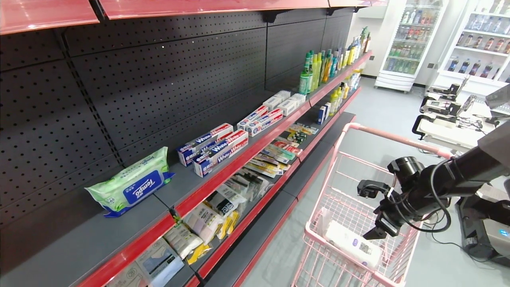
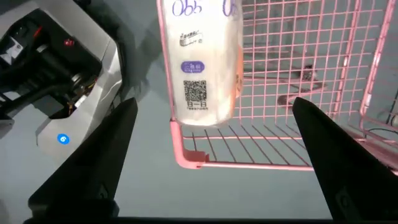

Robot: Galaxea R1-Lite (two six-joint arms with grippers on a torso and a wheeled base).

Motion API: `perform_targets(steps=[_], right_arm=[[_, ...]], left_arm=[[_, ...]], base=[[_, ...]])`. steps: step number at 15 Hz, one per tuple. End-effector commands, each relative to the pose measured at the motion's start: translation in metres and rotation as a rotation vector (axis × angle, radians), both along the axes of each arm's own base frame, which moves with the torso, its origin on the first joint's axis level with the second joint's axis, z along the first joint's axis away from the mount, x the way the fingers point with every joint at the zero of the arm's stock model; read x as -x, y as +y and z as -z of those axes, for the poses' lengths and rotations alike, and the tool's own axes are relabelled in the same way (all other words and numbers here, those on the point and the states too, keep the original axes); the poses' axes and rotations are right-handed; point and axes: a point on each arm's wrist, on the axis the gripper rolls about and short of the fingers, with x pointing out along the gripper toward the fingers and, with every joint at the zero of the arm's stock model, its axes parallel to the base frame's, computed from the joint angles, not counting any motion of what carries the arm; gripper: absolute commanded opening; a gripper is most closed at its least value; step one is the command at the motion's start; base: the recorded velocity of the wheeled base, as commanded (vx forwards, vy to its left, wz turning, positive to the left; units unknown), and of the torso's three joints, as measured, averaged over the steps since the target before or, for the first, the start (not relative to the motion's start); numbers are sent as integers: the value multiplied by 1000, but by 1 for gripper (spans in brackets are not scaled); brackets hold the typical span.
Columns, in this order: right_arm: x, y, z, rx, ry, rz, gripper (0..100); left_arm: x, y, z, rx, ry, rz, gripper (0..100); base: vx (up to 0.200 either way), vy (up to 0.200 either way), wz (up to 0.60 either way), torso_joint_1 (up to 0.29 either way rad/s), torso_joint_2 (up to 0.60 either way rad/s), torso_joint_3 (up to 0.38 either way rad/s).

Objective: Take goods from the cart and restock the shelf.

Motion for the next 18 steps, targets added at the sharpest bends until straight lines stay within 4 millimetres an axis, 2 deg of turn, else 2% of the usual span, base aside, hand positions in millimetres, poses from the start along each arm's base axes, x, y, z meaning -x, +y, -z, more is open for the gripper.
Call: perform_targets(steps=[1,7,18], right_arm=[[-4,2,21,-2,52,-6,100],[-10,2,29,-1,59,-4,100],[-23,21,36,1,47,-57,100]], left_arm=[[0,0,0,0,1,0,100],[0,0,0,0,1,0,100],[0,0,0,0,1,0,100]], base=[[0,0,0,0,0,0],[0,0,0,-53,102,56],[0,0,0,-119,258,140]])
